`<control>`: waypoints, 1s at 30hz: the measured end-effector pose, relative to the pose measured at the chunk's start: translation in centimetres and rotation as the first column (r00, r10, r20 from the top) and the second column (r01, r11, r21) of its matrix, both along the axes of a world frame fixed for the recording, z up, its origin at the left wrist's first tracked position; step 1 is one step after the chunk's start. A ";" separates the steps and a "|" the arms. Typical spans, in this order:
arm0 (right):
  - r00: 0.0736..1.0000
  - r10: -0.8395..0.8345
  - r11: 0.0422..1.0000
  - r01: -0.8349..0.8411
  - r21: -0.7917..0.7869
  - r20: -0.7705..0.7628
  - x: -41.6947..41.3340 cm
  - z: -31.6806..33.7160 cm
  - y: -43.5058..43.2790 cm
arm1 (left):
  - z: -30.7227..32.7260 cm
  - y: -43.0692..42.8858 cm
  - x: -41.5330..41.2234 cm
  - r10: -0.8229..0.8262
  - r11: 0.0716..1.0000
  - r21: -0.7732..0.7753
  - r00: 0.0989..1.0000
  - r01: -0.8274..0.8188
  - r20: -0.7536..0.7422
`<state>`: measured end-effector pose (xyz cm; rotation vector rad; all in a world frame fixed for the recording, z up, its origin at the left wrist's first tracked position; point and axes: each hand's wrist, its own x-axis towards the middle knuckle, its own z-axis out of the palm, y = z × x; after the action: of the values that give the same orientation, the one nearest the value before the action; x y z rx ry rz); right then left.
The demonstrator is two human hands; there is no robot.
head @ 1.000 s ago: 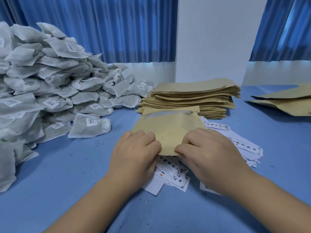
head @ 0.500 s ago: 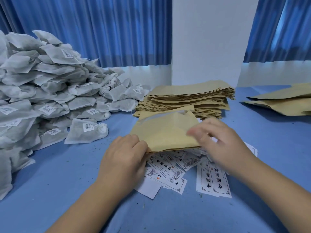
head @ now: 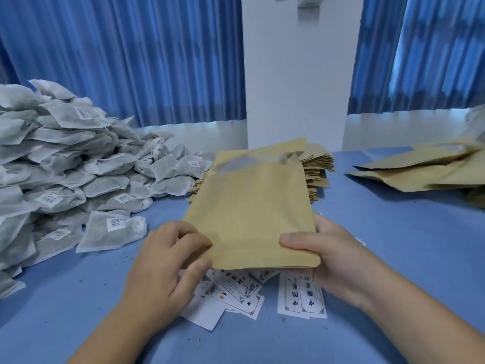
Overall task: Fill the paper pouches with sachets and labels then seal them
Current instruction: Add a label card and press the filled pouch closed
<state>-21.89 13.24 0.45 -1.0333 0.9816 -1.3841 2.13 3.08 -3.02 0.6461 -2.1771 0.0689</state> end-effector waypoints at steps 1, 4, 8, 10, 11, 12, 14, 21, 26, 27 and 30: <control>0.999 -0.035 0.999 0.035 -0.027 -0.003 -0.3 0.0 0.4 | 0.1 0.1 -0.3 -0.017 0.995 0.098 0.998 0.023 -0.061; 0.992 -0.096 0.992 0.102 -0.078 0.079 -1.5 0.1 1.4 | 0.9 -0.1 -2.3 0.093 0.954 0.298 0.969 -0.022 -0.228; 0.971 -0.219 0.969 0.228 -0.097 0.096 -4.5 -0.1 1.9 | 3.0 -0.2 -7.5 0.294 0.516 0.792 0.801 0.325 -0.521; 0.958 -0.268 0.956 0.277 -0.094 0.098 -6.4 -0.4 2.2 | 4.3 0.0 -10.5 0.376 0.157 0.713 0.626 0.684 -0.683; 0.951 -0.295 0.948 0.304 -0.091 0.096 -7.4 -0.4 2.6 | 4.8 0.2 -12.2 0.414 0.026 0.642 0.577 0.766 -0.705; 0.942 -0.322 0.940 0.330 -0.091 0.091 -8.4 -0.4 3.0 | 5.3 0.6 -13.9 0.424 -0.058 0.603 0.566 0.796 -0.707; 0.926 -0.367 0.922 0.375 -0.100 0.086 -10.4 -0.2 4.3 | 5.8 1.5 -17.6 0.374 -0.127 0.627 0.623 0.768 -0.687; 0.900 -0.435 0.891 0.428 -0.152 -0.014 -17.9 1.3 11.0 | 5.7 4.7 -30.1 0.185 -0.082 0.772 0.771 0.631 -0.610; 0.805 -0.593 0.800 0.590 -0.111 0.003 -22.8 1.6 15.8 | 4.9 8.8 -38.5 0.096 -0.182 0.730 0.751 0.658 -0.653; 0.774 -0.633 0.767 0.632 -0.111 0.029 -23.8 1.6 16.7 | 5.0 9.7 -40.0 0.080 -0.214 0.712 0.738 0.669 -0.670; 0.674 -0.730 0.664 0.739 -0.114 0.111 -26.7 1.6 19.3 | 5.7 12.3 -44.4 0.029 -0.294 0.660 0.697 0.691 -0.716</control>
<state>-48.58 32.53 2.07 -0.6979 1.3507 -2.1749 -42.23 15.43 2.65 0.5296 -1.2734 -2.2340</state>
